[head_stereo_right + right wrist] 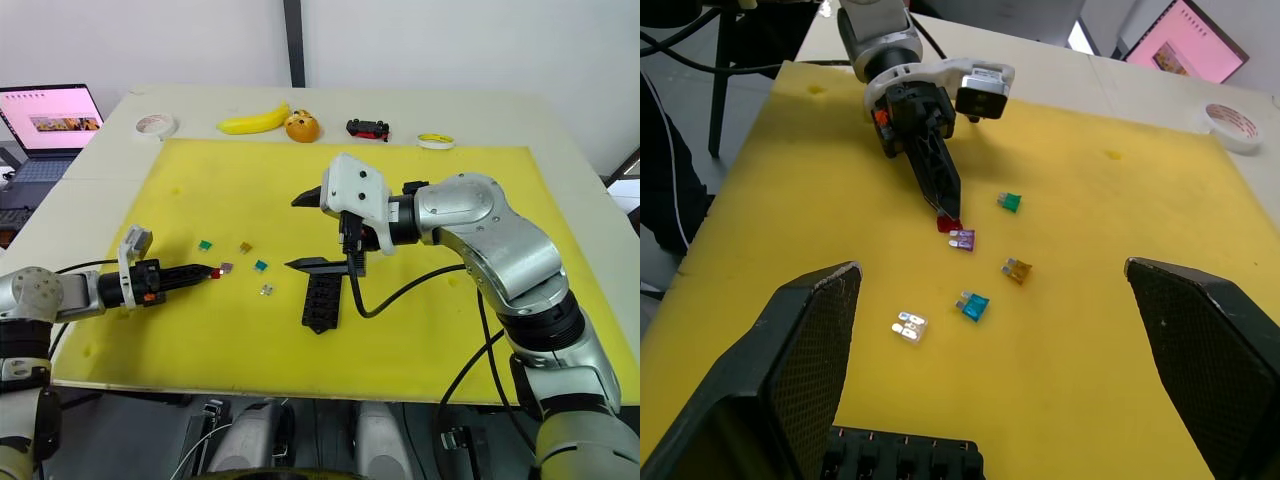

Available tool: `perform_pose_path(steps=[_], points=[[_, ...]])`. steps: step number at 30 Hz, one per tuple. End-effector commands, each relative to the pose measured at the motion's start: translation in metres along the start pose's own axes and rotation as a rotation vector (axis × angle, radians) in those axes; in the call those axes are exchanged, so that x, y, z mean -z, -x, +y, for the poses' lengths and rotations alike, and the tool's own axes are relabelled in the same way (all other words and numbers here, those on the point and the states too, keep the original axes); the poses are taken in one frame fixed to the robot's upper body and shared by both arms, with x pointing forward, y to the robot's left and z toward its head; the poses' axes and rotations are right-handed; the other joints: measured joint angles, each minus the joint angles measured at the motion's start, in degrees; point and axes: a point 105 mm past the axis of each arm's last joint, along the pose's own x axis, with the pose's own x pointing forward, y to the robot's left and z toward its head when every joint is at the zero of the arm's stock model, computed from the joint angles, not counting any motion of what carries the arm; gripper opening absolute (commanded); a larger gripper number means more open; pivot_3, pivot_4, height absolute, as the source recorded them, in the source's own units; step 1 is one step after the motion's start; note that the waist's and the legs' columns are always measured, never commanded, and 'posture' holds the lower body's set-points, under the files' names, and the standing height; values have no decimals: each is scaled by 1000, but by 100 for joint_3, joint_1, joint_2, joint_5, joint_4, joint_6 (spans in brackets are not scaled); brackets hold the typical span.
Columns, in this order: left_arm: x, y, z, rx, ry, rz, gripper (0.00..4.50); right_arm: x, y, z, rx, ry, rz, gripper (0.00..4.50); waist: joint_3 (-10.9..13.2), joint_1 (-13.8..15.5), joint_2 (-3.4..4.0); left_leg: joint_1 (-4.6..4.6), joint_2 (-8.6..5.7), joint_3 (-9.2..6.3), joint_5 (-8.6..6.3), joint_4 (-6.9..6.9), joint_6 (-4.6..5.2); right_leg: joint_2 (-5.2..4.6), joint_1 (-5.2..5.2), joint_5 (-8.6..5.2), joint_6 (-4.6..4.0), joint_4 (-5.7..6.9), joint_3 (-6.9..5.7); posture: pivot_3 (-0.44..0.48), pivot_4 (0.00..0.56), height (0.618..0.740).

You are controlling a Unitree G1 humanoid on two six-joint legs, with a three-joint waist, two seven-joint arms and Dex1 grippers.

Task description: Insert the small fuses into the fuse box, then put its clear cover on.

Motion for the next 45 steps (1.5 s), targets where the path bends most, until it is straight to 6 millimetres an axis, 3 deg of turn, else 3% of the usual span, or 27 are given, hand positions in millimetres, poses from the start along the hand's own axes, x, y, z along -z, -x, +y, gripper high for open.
perform_pose_path(steps=[1,12,18,21,23,28,34,38,42,45], points=[[11,7,3,-4,62,8,90,-8,2,3,2,44,-9,4500,0,-43,0,0,0,0,0,0,0,-1,0,0,0,0,0,0,150,737],[-3,21,-35,112,12,-104,90,-8,1,7,-19,25,-22,4500,2,-55,-4,-2,7,3,-2,1,3,-6,-4,1,1,-1,4,0,150,737],[-17,44,-65,172,-93,-208,90,-12,2,9,-29,-45,-85,4500,3,-52,-9,-3,7,-1,-2,2,2,-9,-4,1,1,-1,4,0,150,737],[-24,60,-85,196,-177,-260,90,-15,3,8,-31,-96,-135,4500,3,-51,-10,-3,8,-2,-1,1,1,-12,-4,1,0,-1,4,0,150,737],[-29,74,-108,227,-272,-290,90,-21,5,4,-17,-168,-214,4500,6,-64,-19,-3,10,-3,-2,1,0,-13,-5,1,0,-1,5,0,150,737],[-35,86,-152,303,-413,-338,90,-35,16,-7,19,-328,-368,4500,6,-43,-20,-3,13,-5,-1,0,-6,-22,-6,1,-3,0,6,0,150,737],[-50,68,-207,466,-507,-454,90,-47,22,-16,55,-450,-483,4500,5,-28,-19,-8,7,-5,1,-2,-14,-38,-8,-4,-28,-7,5,0,150,737],[-59,38,-242,685,-464,-571,90,-61,22,-23,80,-514,-577,4500,1,-20,-13,-9,-4,-1,2,-4,-14,-40,-6,6,-15,-10,5,0,150,737],[-48,15,-258,828,-394,-571,90,-74,26,-31,108,-588,-680,4500,1,-62,-13,-14,-4,9,4,-3,-10,-24,-9,17,5,-13,13,0,150,737],[-43,5,-256,872,-335,-566,90,-82,34,-41,153,-644,-767,4500,1,-63,-13,-14,2,10,5,0,-9,-9,-9,18,7,-10,14,0,150,737]])
